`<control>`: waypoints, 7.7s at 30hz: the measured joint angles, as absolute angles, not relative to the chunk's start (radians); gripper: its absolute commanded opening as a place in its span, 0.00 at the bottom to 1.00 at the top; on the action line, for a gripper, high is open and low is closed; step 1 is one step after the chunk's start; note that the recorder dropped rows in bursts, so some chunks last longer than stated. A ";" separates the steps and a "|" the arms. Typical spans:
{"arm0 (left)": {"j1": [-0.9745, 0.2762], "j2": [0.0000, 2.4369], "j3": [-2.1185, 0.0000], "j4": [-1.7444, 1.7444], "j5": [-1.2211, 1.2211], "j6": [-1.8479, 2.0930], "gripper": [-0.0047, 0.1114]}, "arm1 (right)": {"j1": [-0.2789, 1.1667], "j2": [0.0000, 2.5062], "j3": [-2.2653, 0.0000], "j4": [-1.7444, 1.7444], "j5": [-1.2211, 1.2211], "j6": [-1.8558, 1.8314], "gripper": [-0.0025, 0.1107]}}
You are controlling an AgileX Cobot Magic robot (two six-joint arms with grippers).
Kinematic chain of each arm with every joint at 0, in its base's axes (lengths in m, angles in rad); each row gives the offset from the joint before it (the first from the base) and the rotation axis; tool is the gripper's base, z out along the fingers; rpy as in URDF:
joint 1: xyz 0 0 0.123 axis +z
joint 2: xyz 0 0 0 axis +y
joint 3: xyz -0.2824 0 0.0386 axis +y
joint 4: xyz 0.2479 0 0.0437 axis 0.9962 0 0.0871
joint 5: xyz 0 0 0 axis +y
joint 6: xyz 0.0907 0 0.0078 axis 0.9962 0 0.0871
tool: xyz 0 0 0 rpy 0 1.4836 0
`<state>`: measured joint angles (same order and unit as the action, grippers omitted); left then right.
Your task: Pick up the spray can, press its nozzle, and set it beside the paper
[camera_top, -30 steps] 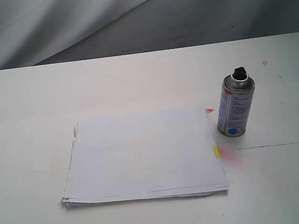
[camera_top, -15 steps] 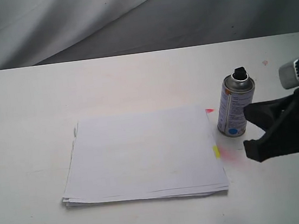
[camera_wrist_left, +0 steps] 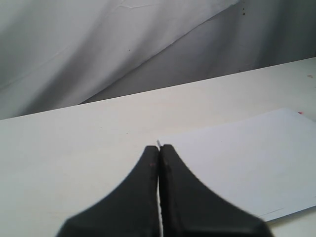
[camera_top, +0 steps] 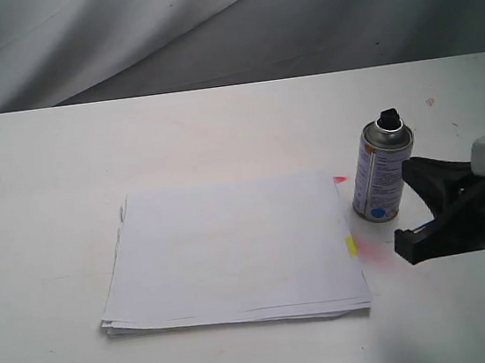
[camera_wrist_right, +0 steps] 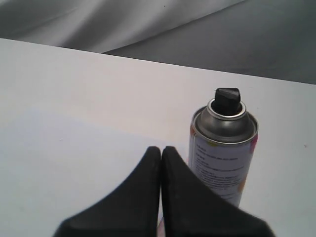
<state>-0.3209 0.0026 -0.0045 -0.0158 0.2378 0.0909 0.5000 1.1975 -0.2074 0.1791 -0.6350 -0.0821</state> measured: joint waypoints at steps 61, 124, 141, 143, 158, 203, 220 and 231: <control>-0.321 0.003 -0.005 -0.016 0.238 0.091 0.04 | 0.500 1.585 -0.208 0.253 -0.941 -0.129 0.78; -0.321 0.003 -0.005 -0.016 0.238 0.089 0.04 | 0.378 2.019 -0.534 0.220 -0.972 -0.132 0.69; -0.321 0.003 -0.005 -0.016 0.238 0.089 0.04 | 0.378 2.019 -0.569 0.212 -0.933 -0.103 0.02; -0.321 0.003 -0.005 -0.016 0.238 0.089 0.04 | 0.378 2.012 -0.569 0.208 -0.918 -0.101 0.02; -0.321 0.003 -0.005 -0.016 0.238 0.089 0.04 | 0.378 1.559 -0.648 0.221 -0.303 -0.246 0.02; -0.321 0.003 -0.005 -0.016 0.238 0.089 0.04 | 0.747 1.712 -0.981 -1.330 0.584 0.744 0.02; -0.321 0.003 -0.005 -0.016 0.238 0.089 0.04 | 0.747 1.728 -0.981 -1.337 0.584 0.642 0.02; -0.321 0.003 -0.005 -0.016 0.238 0.089 0.04 | 0.747 1.728 -0.981 -1.358 0.584 0.619 0.02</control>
